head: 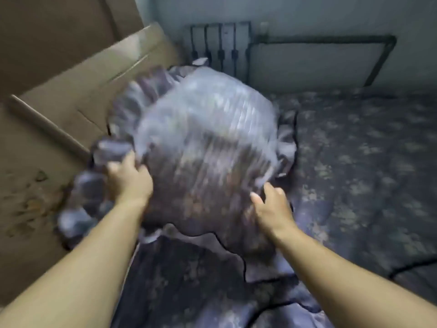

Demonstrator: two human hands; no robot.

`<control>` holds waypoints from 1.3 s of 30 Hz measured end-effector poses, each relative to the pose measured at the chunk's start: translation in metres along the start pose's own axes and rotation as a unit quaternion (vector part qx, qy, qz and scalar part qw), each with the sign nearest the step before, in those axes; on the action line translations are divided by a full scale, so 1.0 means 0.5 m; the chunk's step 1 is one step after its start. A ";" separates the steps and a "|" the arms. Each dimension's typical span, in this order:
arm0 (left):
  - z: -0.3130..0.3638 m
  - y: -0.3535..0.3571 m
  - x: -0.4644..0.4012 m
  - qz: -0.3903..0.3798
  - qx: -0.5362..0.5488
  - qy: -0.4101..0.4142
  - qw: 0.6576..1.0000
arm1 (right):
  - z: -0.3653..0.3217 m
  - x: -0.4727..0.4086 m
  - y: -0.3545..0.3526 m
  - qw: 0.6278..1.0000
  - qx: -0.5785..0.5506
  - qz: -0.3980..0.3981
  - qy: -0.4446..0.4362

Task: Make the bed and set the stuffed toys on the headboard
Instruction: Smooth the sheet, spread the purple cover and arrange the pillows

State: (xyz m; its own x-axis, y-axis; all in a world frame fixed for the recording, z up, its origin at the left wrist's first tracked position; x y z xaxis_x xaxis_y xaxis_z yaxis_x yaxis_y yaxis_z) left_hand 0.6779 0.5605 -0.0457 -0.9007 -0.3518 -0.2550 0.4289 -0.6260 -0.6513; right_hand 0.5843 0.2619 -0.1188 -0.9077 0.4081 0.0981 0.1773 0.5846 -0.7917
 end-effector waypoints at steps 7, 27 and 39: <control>-0.078 0.130 0.163 -0.347 -0.152 -0.100 0.920 | 0.067 0.039 0.047 0.965 0.167 -0.192 0.070; -0.088 0.185 0.248 -0.450 -0.111 -0.070 0.883 | 0.215 0.092 0.154 0.949 0.033 -0.243 0.197; 0.090 0.133 0.163 -0.279 -0.016 0.094 0.956 | 0.086 0.155 0.054 0.984 0.004 -0.176 0.004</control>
State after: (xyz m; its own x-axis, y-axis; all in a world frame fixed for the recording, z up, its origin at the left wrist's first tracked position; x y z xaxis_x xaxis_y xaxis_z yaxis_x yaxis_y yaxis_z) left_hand 0.6362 0.4588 -0.0779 -0.9865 0.1631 0.0167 -0.1213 -0.6574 -0.7437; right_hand 0.5025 0.2791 -0.1587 -0.9095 0.1867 0.3715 -0.1504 0.6854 -0.7125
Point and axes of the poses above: each hand's wrist, its own x-axis away from the middle knuckle, its own y-axis out of the palm, z = x × y, the point moved 6 cm from there along -x, towards the middle knuckle, and after that the axes turned 13 degrees about x, right-handed, at the moved point
